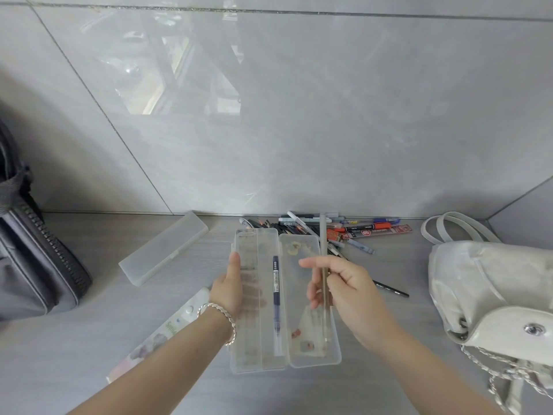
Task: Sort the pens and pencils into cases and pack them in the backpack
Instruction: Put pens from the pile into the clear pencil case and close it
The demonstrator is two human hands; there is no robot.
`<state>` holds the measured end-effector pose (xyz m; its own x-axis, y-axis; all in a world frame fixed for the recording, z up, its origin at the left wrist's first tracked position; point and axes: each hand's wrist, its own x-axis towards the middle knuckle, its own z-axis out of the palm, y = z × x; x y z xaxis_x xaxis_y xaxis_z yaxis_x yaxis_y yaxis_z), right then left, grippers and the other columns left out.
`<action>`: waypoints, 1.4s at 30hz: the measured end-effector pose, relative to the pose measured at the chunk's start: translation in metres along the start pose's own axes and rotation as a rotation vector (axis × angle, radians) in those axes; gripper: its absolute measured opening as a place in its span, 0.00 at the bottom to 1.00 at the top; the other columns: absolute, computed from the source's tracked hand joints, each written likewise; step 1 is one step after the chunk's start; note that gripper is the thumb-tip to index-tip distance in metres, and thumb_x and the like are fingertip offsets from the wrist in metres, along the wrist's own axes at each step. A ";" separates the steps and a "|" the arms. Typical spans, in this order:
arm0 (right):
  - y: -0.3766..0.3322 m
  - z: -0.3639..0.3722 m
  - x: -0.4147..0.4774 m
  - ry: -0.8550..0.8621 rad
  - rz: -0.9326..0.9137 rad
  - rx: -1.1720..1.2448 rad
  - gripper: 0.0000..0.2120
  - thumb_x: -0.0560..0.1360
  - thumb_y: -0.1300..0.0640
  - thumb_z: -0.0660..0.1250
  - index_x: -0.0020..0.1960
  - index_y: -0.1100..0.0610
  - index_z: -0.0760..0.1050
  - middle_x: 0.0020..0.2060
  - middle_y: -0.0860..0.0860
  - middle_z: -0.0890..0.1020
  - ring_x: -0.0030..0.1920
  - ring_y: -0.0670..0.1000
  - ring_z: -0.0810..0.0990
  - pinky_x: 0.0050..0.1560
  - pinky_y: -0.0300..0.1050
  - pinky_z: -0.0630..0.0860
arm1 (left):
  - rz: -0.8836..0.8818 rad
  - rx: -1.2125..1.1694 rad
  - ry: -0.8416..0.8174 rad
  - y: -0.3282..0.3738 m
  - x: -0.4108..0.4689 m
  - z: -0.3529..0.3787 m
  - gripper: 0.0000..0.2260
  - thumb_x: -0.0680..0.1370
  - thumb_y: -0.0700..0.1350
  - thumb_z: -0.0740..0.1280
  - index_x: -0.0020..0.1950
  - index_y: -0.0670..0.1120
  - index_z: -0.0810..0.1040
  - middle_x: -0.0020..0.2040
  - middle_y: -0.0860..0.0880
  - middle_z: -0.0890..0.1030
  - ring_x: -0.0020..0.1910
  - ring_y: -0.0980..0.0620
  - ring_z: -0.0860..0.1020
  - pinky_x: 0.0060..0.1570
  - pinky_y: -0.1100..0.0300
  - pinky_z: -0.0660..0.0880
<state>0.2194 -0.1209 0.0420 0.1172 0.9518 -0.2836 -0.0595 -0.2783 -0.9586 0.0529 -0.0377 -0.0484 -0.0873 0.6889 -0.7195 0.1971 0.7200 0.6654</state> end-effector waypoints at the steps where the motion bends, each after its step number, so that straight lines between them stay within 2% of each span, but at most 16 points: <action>1: -0.001 0.000 0.000 -0.010 0.020 0.041 0.25 0.75 0.78 0.47 0.49 0.56 0.78 0.35 0.55 0.73 0.31 0.45 0.79 0.34 0.36 0.77 | 0.003 -0.019 -0.008 0.002 -0.003 -0.001 0.51 0.53 0.79 0.51 0.60 0.43 0.76 0.54 0.40 0.81 0.54 0.38 0.79 0.60 0.43 0.74; 4: -0.002 0.003 0.002 -0.067 0.070 0.081 0.19 0.75 0.77 0.56 0.54 0.56 0.74 0.33 0.52 0.77 0.39 0.49 0.84 0.44 0.42 0.82 | -0.007 -0.025 -0.006 -0.001 -0.005 0.000 0.52 0.52 0.79 0.52 0.60 0.43 0.76 0.55 0.40 0.81 0.54 0.38 0.79 0.59 0.41 0.74; 9: -0.011 0.013 0.000 -0.129 0.079 0.016 0.12 0.76 0.73 0.58 0.48 0.59 0.75 0.28 0.49 0.79 0.38 0.51 0.84 0.36 0.40 0.81 | 0.013 0.009 -0.021 0.002 -0.017 0.001 0.49 0.53 0.78 0.52 0.57 0.43 0.78 0.52 0.40 0.82 0.52 0.38 0.80 0.57 0.42 0.76; 11: -0.019 0.017 -0.001 -0.133 0.115 0.024 0.06 0.78 0.62 0.59 0.48 0.58 0.74 0.24 0.48 0.78 0.34 0.51 0.83 0.30 0.38 0.78 | 0.020 0.028 -0.022 0.007 -0.024 0.000 0.45 0.60 0.77 0.52 0.58 0.42 0.77 0.52 0.40 0.81 0.52 0.39 0.80 0.57 0.44 0.76; 13: -0.020 0.019 0.001 -0.123 0.147 -0.099 0.13 0.79 0.52 0.56 0.44 0.55 0.76 0.22 0.46 0.74 0.25 0.48 0.77 0.24 0.35 0.72 | 0.018 0.073 -0.018 0.010 -0.029 0.000 0.39 0.71 0.72 0.51 0.60 0.40 0.76 0.55 0.40 0.80 0.54 0.40 0.79 0.56 0.47 0.76; 15: -0.012 0.023 0.005 -0.114 0.169 -0.266 0.16 0.79 0.49 0.56 0.38 0.53 0.77 0.19 0.46 0.72 0.22 0.46 0.71 0.24 0.33 0.68 | 0.021 0.100 -0.015 0.010 -0.030 0.000 0.37 0.74 0.69 0.50 0.61 0.39 0.76 0.56 0.39 0.80 0.54 0.40 0.78 0.55 0.48 0.77; 17: 0.000 0.030 0.008 -0.087 0.223 -0.344 0.15 0.79 0.50 0.58 0.38 0.54 0.76 0.18 0.46 0.74 0.20 0.45 0.71 0.25 0.34 0.69 | 0.033 0.101 -0.015 0.009 -0.029 0.001 0.37 0.73 0.69 0.50 0.61 0.40 0.76 0.55 0.39 0.80 0.54 0.39 0.79 0.52 0.48 0.78; 21: 0.013 0.042 0.010 -0.073 0.251 -0.448 0.05 0.77 0.53 0.63 0.48 0.52 0.67 0.25 0.48 0.78 0.20 0.43 0.74 0.24 0.37 0.73 | 0.041 0.094 0.020 0.006 -0.028 0.001 0.33 0.75 0.66 0.51 0.57 0.39 0.78 0.53 0.38 0.81 0.53 0.39 0.79 0.49 0.50 0.79; 23: 0.012 0.048 0.007 -0.115 0.215 -0.528 0.15 0.75 0.54 0.65 0.56 0.49 0.62 0.29 0.49 0.78 0.21 0.44 0.74 0.24 0.36 0.74 | 0.026 0.070 0.027 0.004 -0.027 0.000 0.34 0.76 0.66 0.52 0.59 0.38 0.78 0.53 0.37 0.81 0.53 0.39 0.79 0.46 0.51 0.79; 25: 0.012 0.054 0.002 -0.178 0.203 -0.598 0.28 0.74 0.52 0.66 0.69 0.51 0.57 0.32 0.50 0.79 0.22 0.44 0.75 0.27 0.36 0.75 | 0.017 0.063 0.018 0.004 -0.025 -0.003 0.34 0.76 0.65 0.51 0.59 0.37 0.77 0.53 0.38 0.81 0.53 0.39 0.79 0.50 0.50 0.78; 26: 0.012 0.056 0.000 -0.197 0.192 -0.624 0.30 0.74 0.50 0.66 0.71 0.51 0.56 0.32 0.50 0.79 0.24 0.44 0.75 0.30 0.36 0.75 | 0.024 0.067 0.018 0.003 -0.023 -0.005 0.34 0.76 0.65 0.51 0.59 0.37 0.77 0.52 0.38 0.81 0.52 0.40 0.79 0.52 0.50 0.77; 28: 0.012 0.051 0.006 -0.151 0.114 -0.716 0.26 0.76 0.48 0.62 0.71 0.48 0.58 0.30 0.48 0.76 0.26 0.44 0.73 0.33 0.38 0.74 | 0.032 0.078 0.009 0.005 -0.023 -0.006 0.34 0.76 0.66 0.50 0.57 0.37 0.78 0.51 0.39 0.81 0.50 0.41 0.79 0.49 0.50 0.78; 32: 0.008 0.036 0.029 -0.052 -0.035 -1.065 0.22 0.79 0.48 0.55 0.72 0.47 0.57 0.29 0.45 0.71 0.36 0.51 0.73 0.35 0.44 0.66 | 0.057 0.131 0.000 0.005 -0.023 -0.007 0.34 0.75 0.67 0.51 0.59 0.39 0.77 0.57 0.39 0.79 0.56 0.41 0.78 0.55 0.51 0.75; 35: 0.009 0.036 0.033 -0.067 -0.033 -1.170 0.19 0.79 0.48 0.56 0.67 0.52 0.64 0.45 0.50 0.81 0.47 0.53 0.79 0.41 0.44 0.70 | 0.110 0.145 -0.004 0.006 -0.028 -0.005 0.30 0.76 0.65 0.51 0.50 0.40 0.78 0.49 0.41 0.81 0.50 0.42 0.79 0.56 0.49 0.76; 38: 0.012 0.040 0.032 -0.091 -0.027 -1.118 0.16 0.78 0.47 0.59 0.62 0.53 0.69 0.49 0.48 0.80 0.49 0.51 0.78 0.42 0.43 0.71 | 0.129 0.146 0.017 0.004 -0.029 -0.003 0.27 0.77 0.63 0.51 0.49 0.43 0.77 0.49 0.42 0.80 0.51 0.41 0.79 0.55 0.47 0.77; 42: 0.013 0.035 0.025 -0.079 -0.041 -0.839 0.11 0.75 0.50 0.64 0.54 0.50 0.65 0.39 0.46 0.73 0.36 0.44 0.72 0.36 0.35 0.68 | 0.086 0.126 0.024 0.000 -0.027 -0.004 0.29 0.77 0.63 0.50 0.55 0.42 0.78 0.52 0.40 0.81 0.52 0.41 0.79 0.55 0.45 0.77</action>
<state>0.1864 -0.0961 0.0234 0.0314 0.9607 -0.2758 0.7033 -0.2173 -0.6768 0.0516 -0.0561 -0.0284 -0.0878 0.7502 -0.6553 0.3253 0.6434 0.6930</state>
